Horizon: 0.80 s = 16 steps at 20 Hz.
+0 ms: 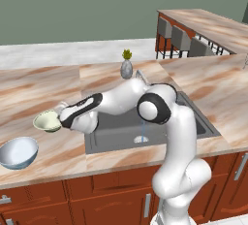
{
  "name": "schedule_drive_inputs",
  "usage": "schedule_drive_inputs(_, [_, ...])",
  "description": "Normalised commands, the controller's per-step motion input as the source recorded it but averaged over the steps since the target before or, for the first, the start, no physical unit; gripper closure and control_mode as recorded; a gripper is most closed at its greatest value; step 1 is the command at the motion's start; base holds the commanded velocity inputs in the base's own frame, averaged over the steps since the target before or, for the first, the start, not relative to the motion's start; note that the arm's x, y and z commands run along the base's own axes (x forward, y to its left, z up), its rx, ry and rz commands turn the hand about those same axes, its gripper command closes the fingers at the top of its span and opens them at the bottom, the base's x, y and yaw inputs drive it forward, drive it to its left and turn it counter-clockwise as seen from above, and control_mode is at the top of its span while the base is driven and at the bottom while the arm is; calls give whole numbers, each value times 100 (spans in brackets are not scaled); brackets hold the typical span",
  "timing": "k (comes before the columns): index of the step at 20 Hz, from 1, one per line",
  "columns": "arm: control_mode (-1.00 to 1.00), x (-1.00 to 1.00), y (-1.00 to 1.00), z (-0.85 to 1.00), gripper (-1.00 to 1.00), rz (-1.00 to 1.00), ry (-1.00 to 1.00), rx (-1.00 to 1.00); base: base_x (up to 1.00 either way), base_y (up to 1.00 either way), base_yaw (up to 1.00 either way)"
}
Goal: Rinse each bowl for a few seconds and place them down in the sink or on the counter.
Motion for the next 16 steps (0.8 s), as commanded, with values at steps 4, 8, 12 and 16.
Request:
schedule_drive_inputs(4, [-100, 34, 23, -17, -100, -1, 0, 1, 0, 0, 0])
schedule_drive_inputs(8, [-100, 33, 21, -16, -100, -1, 0, 0, 0, 0, 0])
schedule_drive_inputs(12, [-100, 32, 21, -13, -100, -1, 0, 0, 0, 0, 0])
schedule_drive_inputs(16, [-100, 29, 24, -12, 100, -2, 0, 0, 0, 0, 0])
